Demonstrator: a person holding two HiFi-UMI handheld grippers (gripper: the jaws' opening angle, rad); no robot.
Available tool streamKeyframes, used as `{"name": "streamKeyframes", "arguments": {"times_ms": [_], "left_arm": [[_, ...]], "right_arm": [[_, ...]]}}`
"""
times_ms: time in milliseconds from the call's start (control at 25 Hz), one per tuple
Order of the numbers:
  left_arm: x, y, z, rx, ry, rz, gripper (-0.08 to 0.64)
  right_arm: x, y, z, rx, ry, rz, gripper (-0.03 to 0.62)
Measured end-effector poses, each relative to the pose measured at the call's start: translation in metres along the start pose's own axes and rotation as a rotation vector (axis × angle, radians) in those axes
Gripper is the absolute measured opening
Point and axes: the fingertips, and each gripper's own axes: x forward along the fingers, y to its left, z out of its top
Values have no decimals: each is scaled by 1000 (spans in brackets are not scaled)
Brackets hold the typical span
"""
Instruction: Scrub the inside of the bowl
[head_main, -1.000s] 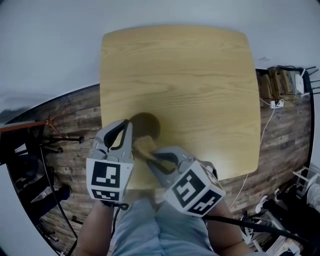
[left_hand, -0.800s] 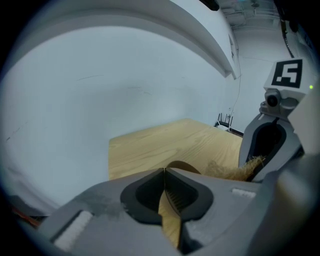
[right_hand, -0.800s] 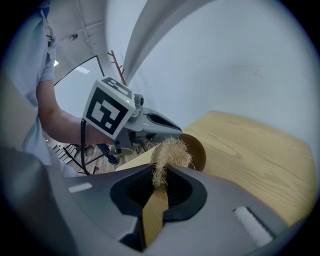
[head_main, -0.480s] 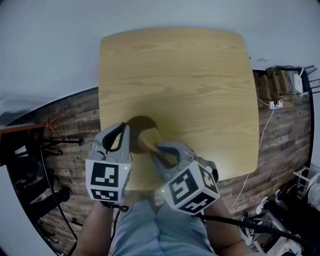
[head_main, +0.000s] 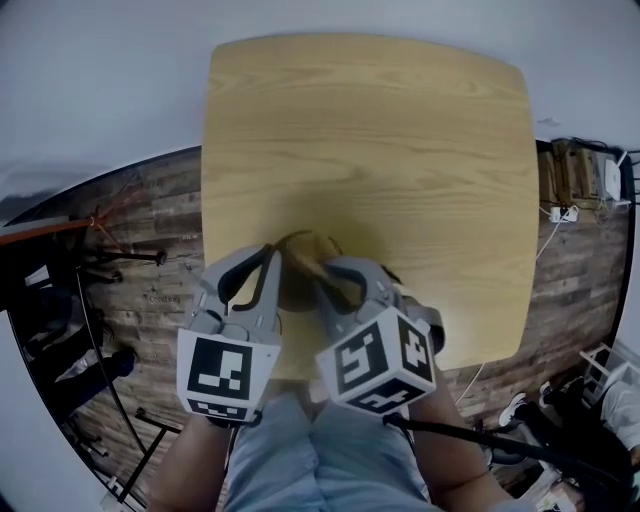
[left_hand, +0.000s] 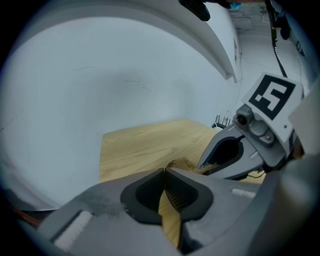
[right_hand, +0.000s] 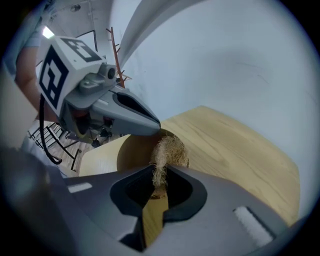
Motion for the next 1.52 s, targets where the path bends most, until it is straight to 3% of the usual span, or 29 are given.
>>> {"name": "streamKeyframes", "arguments": {"times_ms": [160, 560, 720, 920, 1120, 1520], "left_arm": [[0, -3, 6, -51, -9, 1, 28], [-2, -8, 1, -14, -10, 22, 28], [-3, -7, -3, 65, -22, 18, 28], [-7, 2, -14, 50, -6, 38, 28], [-10, 3, -16, 60, 2, 47, 28], [-12, 5, -18, 56, 5, 51, 29]], "right_arm": [[9, 0, -7, 68, 29, 26, 43], [3, 35, -15, 146, 31, 173, 43], [-10, 53, -17, 152, 24, 219, 43], [-38, 75, -11, 177, -46, 269, 43], [-56, 73, 0, 171, -103, 209, 43], [-56, 42, -1, 180, -109, 60, 44]]}}
